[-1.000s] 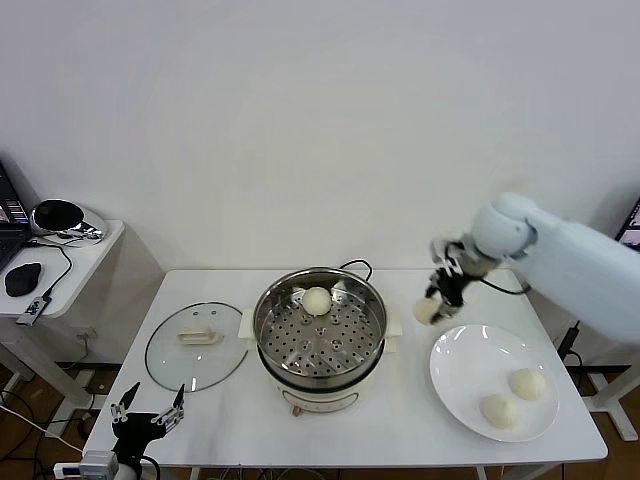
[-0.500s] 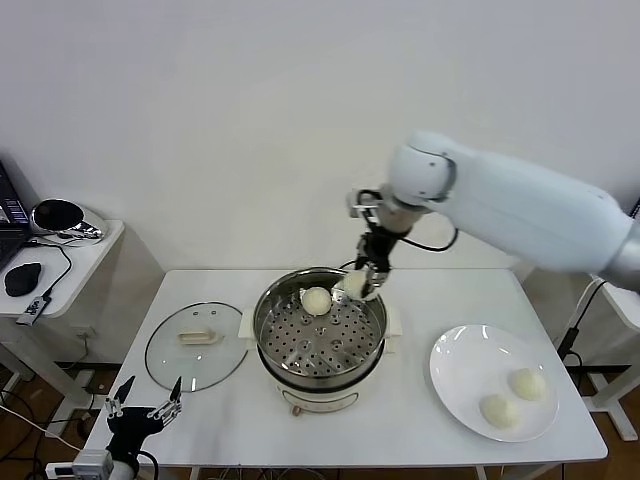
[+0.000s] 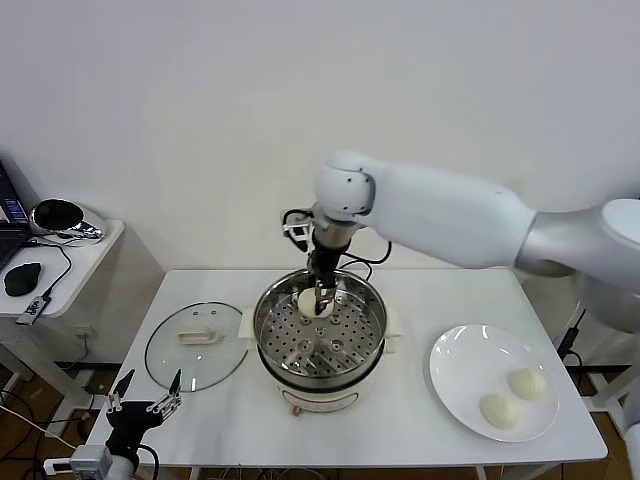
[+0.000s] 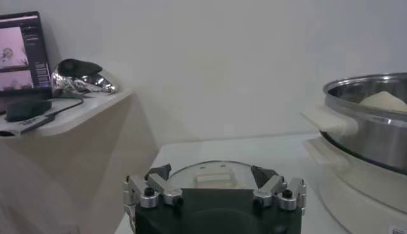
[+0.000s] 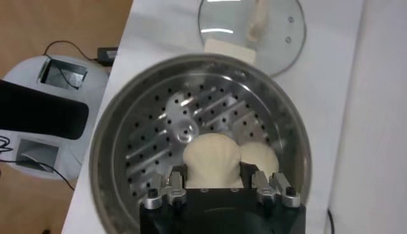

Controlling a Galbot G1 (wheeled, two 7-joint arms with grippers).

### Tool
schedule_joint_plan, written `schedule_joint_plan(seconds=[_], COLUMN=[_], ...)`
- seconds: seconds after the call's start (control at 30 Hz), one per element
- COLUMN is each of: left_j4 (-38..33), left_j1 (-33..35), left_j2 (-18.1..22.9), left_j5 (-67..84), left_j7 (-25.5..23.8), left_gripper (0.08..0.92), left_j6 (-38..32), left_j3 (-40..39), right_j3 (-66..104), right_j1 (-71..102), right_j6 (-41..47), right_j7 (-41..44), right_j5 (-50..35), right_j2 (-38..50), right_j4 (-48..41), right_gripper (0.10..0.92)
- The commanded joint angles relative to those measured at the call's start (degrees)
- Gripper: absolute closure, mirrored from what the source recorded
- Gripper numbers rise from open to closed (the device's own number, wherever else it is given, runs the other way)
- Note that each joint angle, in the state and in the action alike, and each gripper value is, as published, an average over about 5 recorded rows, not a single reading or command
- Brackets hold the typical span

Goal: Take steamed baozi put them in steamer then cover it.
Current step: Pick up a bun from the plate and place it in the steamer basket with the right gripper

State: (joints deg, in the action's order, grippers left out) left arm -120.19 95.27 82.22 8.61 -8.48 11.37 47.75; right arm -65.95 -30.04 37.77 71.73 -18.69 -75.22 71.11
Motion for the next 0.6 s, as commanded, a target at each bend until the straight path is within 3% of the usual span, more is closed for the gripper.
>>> schedule_joint_plan(seconds=[0.03,0.6], left_j4=[0.02,1.49], left_j1=[-0.04,-0.86], left_j2=[0.0,0.06], left_j5=[0.08,0.72], left_j7=[-0.06,-0.06], left_gripper=[0.177,0.177], left_j6=[0.03,0.0], left_j3=[-0.14,-0.58], right_j3=[-0.65,1.34], right_j1=[3.4,8.49], right_j6=[0.57,-0.32], right_j7=[-0.19,-1.83], right_j5=[1.27,6.27], right_j2=[-5.55,-11.34], right_j4=[-3.88,-11.91], right_gripper=[0.499,0.499])
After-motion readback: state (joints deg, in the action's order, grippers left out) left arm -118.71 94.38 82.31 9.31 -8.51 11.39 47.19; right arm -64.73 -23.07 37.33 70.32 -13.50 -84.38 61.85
